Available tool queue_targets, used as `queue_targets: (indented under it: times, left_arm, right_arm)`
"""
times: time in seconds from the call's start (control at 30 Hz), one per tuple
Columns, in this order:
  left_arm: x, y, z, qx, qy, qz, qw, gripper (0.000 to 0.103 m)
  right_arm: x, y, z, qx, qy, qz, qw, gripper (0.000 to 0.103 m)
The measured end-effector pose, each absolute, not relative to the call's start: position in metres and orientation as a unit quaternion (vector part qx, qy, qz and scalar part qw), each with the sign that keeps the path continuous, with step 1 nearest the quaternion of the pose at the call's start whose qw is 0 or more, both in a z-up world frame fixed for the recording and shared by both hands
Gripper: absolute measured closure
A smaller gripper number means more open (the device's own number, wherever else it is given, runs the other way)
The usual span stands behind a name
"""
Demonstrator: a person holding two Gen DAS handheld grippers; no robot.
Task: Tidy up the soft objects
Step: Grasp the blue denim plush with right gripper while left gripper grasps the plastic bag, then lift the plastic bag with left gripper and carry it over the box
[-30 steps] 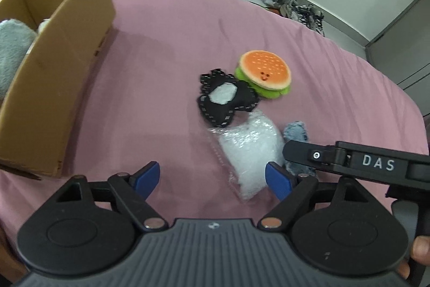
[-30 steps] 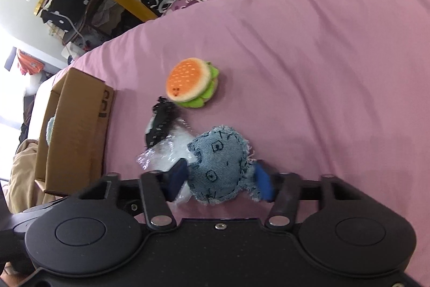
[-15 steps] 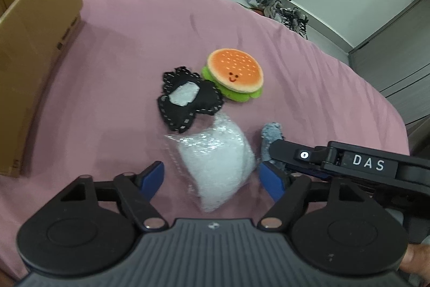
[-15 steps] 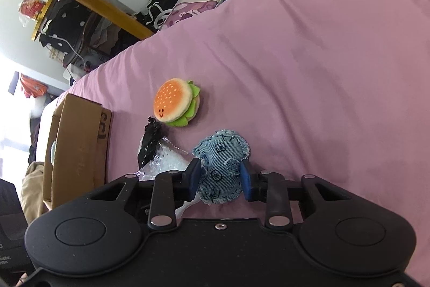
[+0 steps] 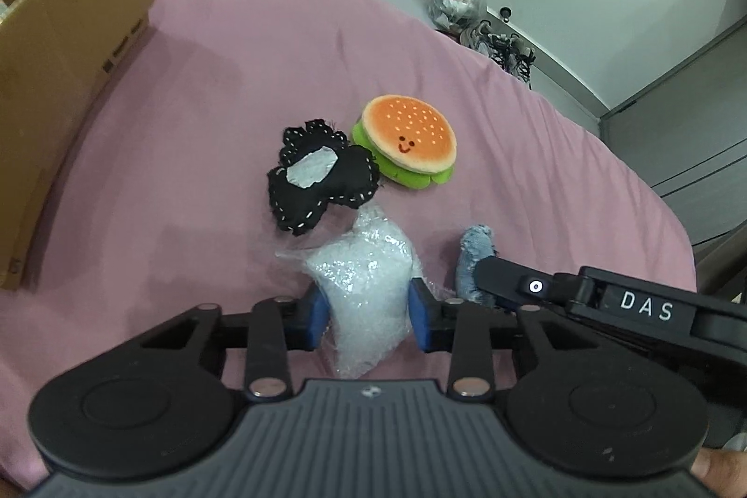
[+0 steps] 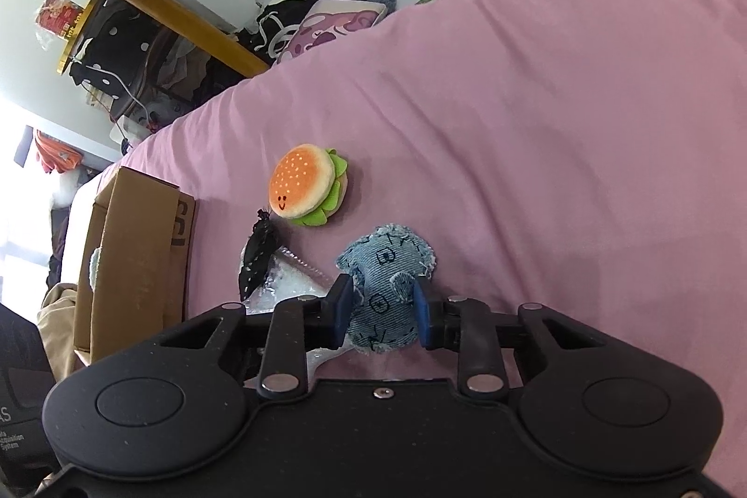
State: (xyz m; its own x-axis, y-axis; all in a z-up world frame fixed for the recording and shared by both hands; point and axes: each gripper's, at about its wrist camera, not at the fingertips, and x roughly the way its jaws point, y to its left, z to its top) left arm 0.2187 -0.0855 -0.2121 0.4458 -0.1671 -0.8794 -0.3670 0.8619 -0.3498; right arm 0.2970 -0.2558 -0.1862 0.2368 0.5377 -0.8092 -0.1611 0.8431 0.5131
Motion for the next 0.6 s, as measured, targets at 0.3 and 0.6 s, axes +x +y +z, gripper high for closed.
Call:
queue_targets:
  times: [0.3,0.6]
  left_arm:
    - [0.206,-0.085,-0.187,-0.238,0.510,0.062,0.824,0.071]
    - [0.195,-0.081,-0.164,-0.218,0.497,0.056,0.838,0.071]
  right_arm:
    - [0.289,-0.259,-0.176,0.175,0.558,0.220,0.780,0.076]
    - [0.280,-0.256,-0.163,0.170,0.537,0.227,0.795,0.076]
